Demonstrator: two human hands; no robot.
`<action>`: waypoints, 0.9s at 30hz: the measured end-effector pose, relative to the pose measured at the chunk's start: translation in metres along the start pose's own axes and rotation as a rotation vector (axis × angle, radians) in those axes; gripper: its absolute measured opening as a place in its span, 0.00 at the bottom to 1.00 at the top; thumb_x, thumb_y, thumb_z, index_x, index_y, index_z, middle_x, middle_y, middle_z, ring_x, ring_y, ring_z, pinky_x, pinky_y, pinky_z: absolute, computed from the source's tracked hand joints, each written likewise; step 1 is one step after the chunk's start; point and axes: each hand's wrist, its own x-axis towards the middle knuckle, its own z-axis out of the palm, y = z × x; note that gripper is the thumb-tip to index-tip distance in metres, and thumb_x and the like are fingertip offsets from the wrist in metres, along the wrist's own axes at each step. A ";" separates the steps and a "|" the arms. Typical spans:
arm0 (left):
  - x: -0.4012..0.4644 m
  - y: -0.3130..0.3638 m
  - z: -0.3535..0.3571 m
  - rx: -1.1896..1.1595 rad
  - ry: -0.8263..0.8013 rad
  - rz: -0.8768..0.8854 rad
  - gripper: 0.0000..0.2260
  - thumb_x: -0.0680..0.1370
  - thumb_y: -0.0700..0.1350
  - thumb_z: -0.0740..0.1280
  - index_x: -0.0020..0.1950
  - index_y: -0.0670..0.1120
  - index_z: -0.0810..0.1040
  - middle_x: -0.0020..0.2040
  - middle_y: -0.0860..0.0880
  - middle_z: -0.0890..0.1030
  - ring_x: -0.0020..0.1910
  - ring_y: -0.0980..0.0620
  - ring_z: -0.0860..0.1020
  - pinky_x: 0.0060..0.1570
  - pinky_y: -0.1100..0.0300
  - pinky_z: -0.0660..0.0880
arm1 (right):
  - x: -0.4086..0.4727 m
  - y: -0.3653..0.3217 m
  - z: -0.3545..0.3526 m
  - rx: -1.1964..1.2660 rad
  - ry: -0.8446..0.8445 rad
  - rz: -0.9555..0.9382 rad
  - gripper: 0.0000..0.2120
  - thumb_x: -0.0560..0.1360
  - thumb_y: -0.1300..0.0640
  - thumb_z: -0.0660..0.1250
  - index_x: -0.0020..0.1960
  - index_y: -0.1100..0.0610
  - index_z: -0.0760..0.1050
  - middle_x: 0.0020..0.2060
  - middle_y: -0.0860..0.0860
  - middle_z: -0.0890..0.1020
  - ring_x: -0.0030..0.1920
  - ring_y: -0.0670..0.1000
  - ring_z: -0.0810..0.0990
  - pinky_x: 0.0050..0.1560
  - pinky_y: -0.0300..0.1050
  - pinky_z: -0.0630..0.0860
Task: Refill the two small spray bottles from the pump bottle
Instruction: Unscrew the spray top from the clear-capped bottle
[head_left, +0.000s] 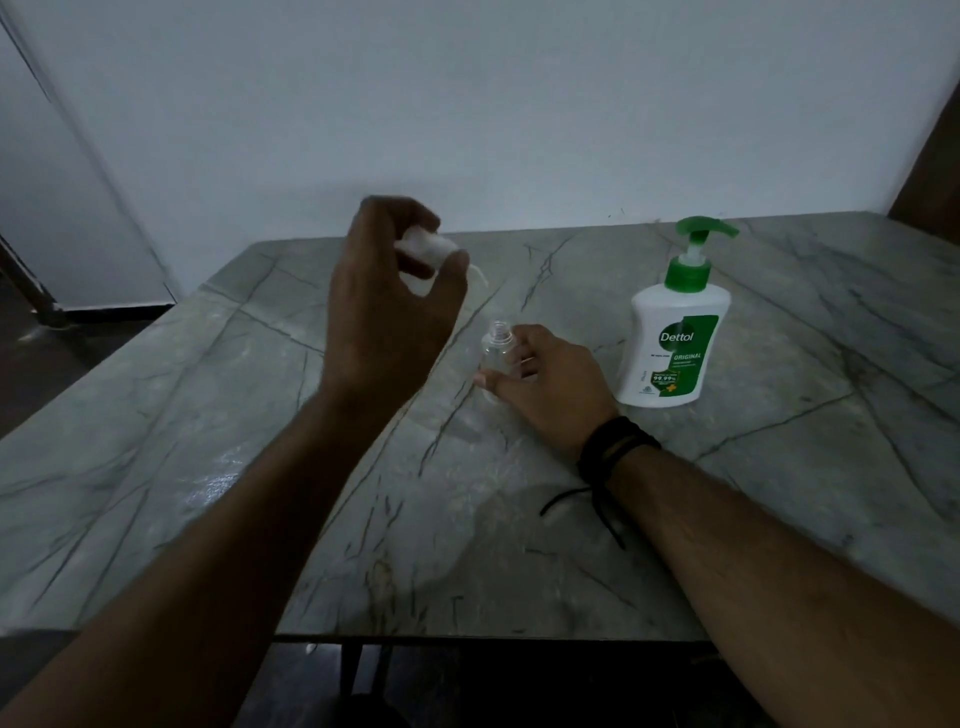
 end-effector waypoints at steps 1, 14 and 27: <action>-0.006 -0.002 -0.002 0.071 -0.054 0.020 0.13 0.75 0.42 0.73 0.55 0.42 0.72 0.50 0.48 0.77 0.41 0.59 0.77 0.39 0.73 0.72 | 0.000 0.000 0.000 0.004 0.004 0.000 0.28 0.71 0.41 0.74 0.67 0.51 0.74 0.55 0.47 0.83 0.52 0.47 0.82 0.58 0.50 0.79; -0.056 -0.027 0.016 0.503 -0.669 -0.195 0.10 0.78 0.50 0.66 0.57 0.52 0.70 0.59 0.50 0.69 0.45 0.56 0.71 0.40 0.64 0.67 | -0.001 0.002 -0.001 -0.010 -0.013 -0.051 0.29 0.73 0.45 0.73 0.70 0.51 0.71 0.54 0.46 0.81 0.53 0.46 0.80 0.56 0.45 0.78; -0.049 -0.044 0.045 0.424 -0.664 -0.301 0.28 0.72 0.61 0.70 0.63 0.47 0.65 0.60 0.48 0.69 0.47 0.53 0.72 0.43 0.60 0.70 | 0.002 0.004 0.001 0.013 0.010 -0.055 0.35 0.73 0.45 0.72 0.75 0.51 0.64 0.65 0.50 0.78 0.62 0.48 0.77 0.64 0.47 0.76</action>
